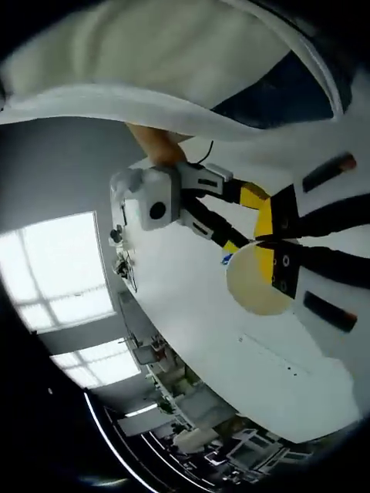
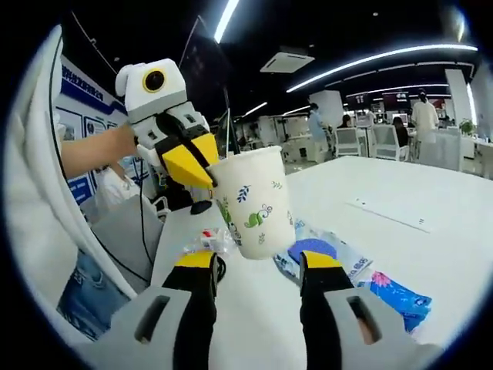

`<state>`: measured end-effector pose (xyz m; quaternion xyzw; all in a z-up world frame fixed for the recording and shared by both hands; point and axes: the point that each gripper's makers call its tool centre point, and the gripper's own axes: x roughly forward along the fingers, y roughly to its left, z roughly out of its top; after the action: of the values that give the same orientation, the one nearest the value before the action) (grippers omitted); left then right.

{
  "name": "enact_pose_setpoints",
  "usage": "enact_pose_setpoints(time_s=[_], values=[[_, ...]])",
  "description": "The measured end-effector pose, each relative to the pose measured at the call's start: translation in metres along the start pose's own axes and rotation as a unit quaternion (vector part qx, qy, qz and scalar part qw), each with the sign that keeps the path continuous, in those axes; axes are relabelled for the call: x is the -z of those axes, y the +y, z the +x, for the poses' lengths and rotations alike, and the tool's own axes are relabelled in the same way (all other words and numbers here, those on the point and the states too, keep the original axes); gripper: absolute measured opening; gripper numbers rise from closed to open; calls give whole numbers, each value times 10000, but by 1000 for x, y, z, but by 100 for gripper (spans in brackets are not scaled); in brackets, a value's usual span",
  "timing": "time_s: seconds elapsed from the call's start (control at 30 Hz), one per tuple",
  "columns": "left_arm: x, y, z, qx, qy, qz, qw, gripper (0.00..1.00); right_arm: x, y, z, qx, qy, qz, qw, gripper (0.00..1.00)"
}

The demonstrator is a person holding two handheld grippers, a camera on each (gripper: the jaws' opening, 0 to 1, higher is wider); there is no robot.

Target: Arrange the tabletop items into an orderly group along one side of the table until the central work area is clear of visible clutter.

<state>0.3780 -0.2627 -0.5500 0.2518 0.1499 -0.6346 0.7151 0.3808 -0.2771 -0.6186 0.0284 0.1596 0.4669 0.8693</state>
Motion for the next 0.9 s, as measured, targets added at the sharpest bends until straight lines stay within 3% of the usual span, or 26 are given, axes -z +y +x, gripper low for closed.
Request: enact_pose_setpoints(time_s=[0.13, 0.3, 0.43, 0.5, 0.73, 0.9], values=[[28, 12, -14, -156, 600, -117, 9980, 0, 7, -2, -5, 87, 51, 72, 9999, 42], [54, 33, -32, -408, 936, -339, 9942, 0, 12, -5, -11, 191, 42, 158, 9997, 44], [82, 64, -51, -862, 1449, -406, 9848, 0, 20, -6, -17, 269, 85, 263, 9993, 43], [93, 77, -59, -1016, 1553, -654, 9805, 0, 25, -7, -21, 331, 100, 317, 9989, 43], [123, 105, -70, -1226, 1973, -583, 9709, 0, 27, -20, -31, 581, 2, 480, 9972, 43], [134, 115, -63, -1190, 2054, -592, 9696, 0, 27, -28, -37, 714, -77, 617, 9955, 43]])
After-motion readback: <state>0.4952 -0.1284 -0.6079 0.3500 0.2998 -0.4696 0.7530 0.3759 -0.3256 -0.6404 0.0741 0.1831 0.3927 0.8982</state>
